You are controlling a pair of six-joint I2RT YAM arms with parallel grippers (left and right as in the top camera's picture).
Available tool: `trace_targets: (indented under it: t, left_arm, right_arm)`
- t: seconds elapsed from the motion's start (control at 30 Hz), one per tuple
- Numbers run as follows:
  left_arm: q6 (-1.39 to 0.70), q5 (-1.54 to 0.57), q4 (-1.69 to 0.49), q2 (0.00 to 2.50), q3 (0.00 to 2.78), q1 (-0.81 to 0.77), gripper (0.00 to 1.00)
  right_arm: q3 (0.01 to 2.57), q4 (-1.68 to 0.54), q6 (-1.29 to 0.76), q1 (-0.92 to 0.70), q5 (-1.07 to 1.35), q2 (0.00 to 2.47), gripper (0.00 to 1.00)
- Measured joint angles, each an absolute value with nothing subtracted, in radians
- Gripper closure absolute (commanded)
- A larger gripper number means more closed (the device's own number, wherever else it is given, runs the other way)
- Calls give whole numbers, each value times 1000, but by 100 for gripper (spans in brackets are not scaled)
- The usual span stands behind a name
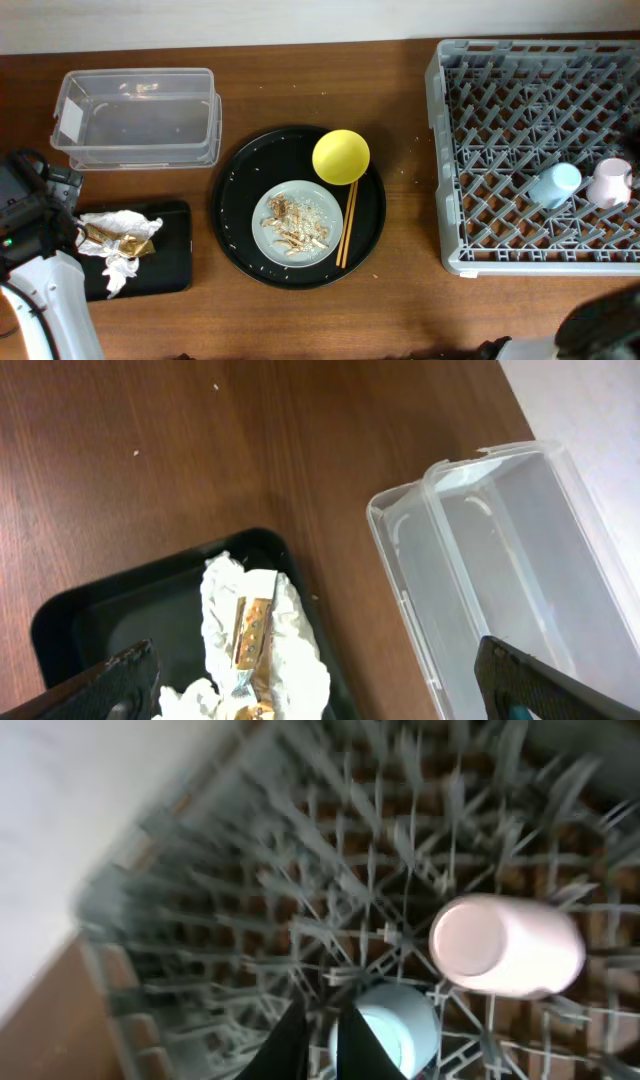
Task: Sort waste into correct bins and load items into the dishwasher rack
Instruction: 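Reach the right gripper to the yellow bowl and grasp its rim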
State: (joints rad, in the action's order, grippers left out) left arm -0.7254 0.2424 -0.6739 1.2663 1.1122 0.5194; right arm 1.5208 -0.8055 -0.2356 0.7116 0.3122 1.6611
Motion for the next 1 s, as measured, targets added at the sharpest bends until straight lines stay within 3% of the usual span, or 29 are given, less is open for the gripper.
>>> trace_targets:
  t: [0.13, 0.27, 0.47, 0.6, 0.63, 0.67, 0.7, 0.77, 0.8, 1.0]
  left_arm:
    - [-725, 242, -675, 1266, 1112, 519, 1]
    - [-725, 242, -675, 1266, 1112, 519, 1]
    - [-725, 242, -675, 1266, 1112, 519, 1]
    - [-725, 242, -675, 1266, 1112, 519, 1]
    - [-725, 242, -675, 1266, 1112, 519, 1]
    - [-725, 242, -675, 1266, 1112, 519, 1]
    - [-725, 242, -672, 1266, 1112, 519, 1]
    - [-725, 242, -674, 1266, 1112, 519, 1]
    - [-725, 242, -674, 1266, 1112, 519, 1]
    - [-725, 242, -675, 1266, 1112, 519, 1]
  right_arm:
    - [1519, -779, -239, 699, 154, 1882, 96]
    - [1522, -786, -241, 707, 80, 1886, 96]
    - [1527, -875, -366, 715, -195, 1852, 96]
    - [1522, -903, -393, 715, -73, 1652, 96]
    - [1522, -951, -395, 715, 49, 1541, 77]
    - [1523, -995, -399, 715, 174, 1431, 65]
    - [1527, -1080, -400, 709, 295, 1371, 26]
    - [1533, -1240, -404, 645, 429, 1320, 8]
    - [1533, -1280, -393, 598, 451, 1325, 2]
    - [1488, -1338, -263, 126, 467, 1394, 2]
